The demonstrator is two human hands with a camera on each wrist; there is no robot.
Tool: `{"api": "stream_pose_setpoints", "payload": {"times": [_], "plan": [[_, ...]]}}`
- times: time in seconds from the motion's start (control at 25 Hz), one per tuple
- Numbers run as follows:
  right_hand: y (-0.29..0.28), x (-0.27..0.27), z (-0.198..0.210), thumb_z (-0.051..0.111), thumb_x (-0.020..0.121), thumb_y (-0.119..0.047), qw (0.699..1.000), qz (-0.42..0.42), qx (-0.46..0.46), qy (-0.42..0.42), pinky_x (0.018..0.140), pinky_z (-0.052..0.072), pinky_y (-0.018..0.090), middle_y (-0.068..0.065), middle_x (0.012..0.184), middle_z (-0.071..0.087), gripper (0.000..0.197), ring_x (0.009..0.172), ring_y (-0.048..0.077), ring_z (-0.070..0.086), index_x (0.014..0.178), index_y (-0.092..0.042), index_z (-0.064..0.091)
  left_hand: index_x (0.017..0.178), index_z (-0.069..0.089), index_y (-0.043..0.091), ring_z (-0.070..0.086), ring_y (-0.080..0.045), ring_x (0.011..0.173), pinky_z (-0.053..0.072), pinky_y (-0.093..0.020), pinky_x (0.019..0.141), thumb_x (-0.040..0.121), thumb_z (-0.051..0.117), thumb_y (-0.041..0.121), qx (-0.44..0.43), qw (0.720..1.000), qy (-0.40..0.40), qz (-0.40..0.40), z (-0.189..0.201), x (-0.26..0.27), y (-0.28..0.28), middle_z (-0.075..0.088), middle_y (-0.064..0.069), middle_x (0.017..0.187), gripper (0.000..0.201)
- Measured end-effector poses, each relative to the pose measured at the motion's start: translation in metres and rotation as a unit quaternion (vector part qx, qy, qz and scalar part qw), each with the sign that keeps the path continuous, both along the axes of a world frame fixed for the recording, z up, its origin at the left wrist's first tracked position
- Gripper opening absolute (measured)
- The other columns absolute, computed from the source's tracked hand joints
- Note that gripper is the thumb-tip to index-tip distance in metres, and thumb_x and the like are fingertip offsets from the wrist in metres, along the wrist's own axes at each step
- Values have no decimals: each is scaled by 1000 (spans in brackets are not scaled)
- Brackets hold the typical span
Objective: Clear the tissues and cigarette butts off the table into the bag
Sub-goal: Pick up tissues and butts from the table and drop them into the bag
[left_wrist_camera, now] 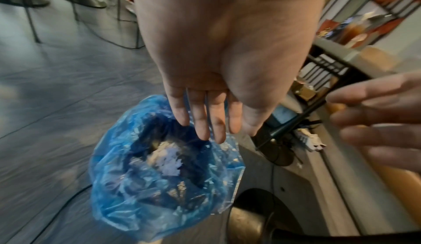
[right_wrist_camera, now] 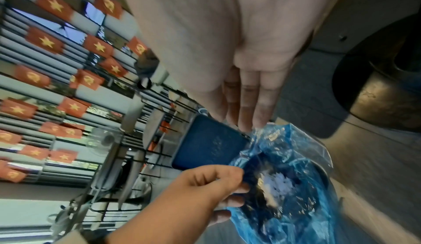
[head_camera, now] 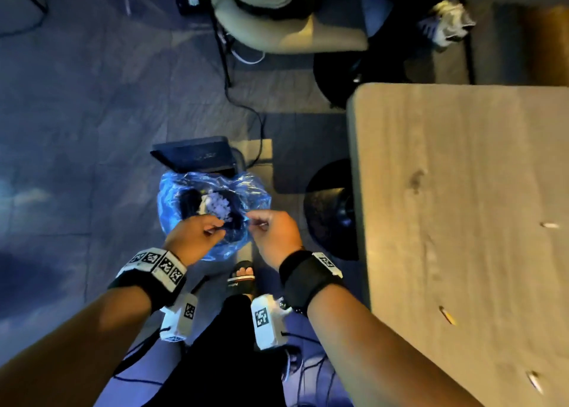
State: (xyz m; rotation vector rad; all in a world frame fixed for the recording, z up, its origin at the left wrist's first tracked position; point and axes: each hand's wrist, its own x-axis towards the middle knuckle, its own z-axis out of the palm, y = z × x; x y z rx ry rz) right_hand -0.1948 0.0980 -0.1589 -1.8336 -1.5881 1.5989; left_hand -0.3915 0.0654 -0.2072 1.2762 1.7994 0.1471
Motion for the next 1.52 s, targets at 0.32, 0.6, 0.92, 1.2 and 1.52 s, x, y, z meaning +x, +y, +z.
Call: {"api": "stream_pose_setpoints", "payload": {"times": [0.32,0.6,0.92,1.2,1.52], "plan": [[-54,132,131,66,86,-12,989,-78,125,-4,78,51,20,-3,90,74,23,72,4,61,106,-18,75,90,71,13,66,-7,75,44,-4,72,87,70,11,170,975,-82,-115,118,125,10,75,-12,86,3],[-186,291,167,66,87,-16,964,-231,97,-90,93,51,27,-2,109,69,29,99,11,65,114,-22,71,94,71,24,66,-17,73,56,-34,74,90,68,24,131,951,-146,-239,181,292,-38,70,2,78,5],[-402,424,174,66,87,-9,893,-411,50,-179,75,30,-7,-6,104,55,35,89,-2,54,121,-16,67,110,68,33,67,-7,95,56,-36,90,81,73,37,114,846,-169,-494,202,484,-168,69,12,106,30],[-570,474,141,66,82,-20,761,-559,-51,-327,104,44,38,7,131,46,55,118,30,49,135,-25,54,139,47,35,52,-17,126,46,-37,104,75,75,48,107,712,-63,-692,189,585,-296,51,9,137,71],[-598,529,127,54,79,4,759,-500,-115,-402,89,53,46,11,124,47,34,113,35,48,107,-10,66,152,20,39,31,-26,143,38,-40,112,75,79,44,142,652,0,-745,203,643,-363,26,3,158,97]]}}
